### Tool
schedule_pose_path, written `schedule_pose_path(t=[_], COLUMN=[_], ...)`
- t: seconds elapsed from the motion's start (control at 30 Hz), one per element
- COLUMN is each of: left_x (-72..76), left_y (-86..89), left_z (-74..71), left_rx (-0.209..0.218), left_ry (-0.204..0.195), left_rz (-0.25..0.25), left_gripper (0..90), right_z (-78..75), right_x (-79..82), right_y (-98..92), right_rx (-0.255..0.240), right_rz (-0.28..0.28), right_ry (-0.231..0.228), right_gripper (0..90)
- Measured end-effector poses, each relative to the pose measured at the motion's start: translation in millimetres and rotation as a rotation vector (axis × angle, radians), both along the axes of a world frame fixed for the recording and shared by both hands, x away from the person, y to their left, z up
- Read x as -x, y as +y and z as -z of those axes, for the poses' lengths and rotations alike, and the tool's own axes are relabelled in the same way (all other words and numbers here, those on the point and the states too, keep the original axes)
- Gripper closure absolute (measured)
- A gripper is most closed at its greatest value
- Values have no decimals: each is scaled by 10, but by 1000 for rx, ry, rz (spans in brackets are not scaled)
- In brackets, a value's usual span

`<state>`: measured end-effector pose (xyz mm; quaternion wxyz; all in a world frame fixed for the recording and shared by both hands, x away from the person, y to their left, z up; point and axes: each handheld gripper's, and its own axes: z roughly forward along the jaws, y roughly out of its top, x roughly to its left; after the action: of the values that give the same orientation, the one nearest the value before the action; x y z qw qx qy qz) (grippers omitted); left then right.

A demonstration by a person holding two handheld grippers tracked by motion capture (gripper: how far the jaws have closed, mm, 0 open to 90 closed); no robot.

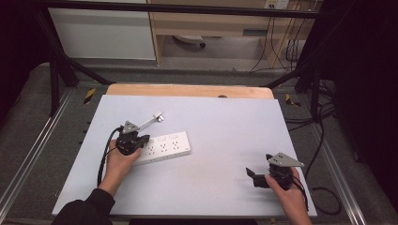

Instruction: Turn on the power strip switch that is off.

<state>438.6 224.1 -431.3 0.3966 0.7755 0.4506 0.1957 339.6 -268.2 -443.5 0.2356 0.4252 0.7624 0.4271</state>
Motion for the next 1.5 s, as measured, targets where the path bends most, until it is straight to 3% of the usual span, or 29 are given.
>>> schedule_pose_path(t=[0.47,0.6,1.03,1.5], left_x=[13,19,26,40], left_y=[-10,-26,-24,-18], left_z=[-29,-37,-52,-107], left_rx=[27,30,40,69], left_ry=[-25,-35,-46,-80], left_rz=[9,10,7,3], left_gripper=[900,808,786,682], right_z=[1,1,0,1], right_x=[0,-2,-2,-1], right_y=[2,3,3,2], right_rx=[1,3,3,1], right_rz=[-1,-2,-2,0], right_ry=[0,-2,-3,-1], right_gripper=[39,39,39,38])
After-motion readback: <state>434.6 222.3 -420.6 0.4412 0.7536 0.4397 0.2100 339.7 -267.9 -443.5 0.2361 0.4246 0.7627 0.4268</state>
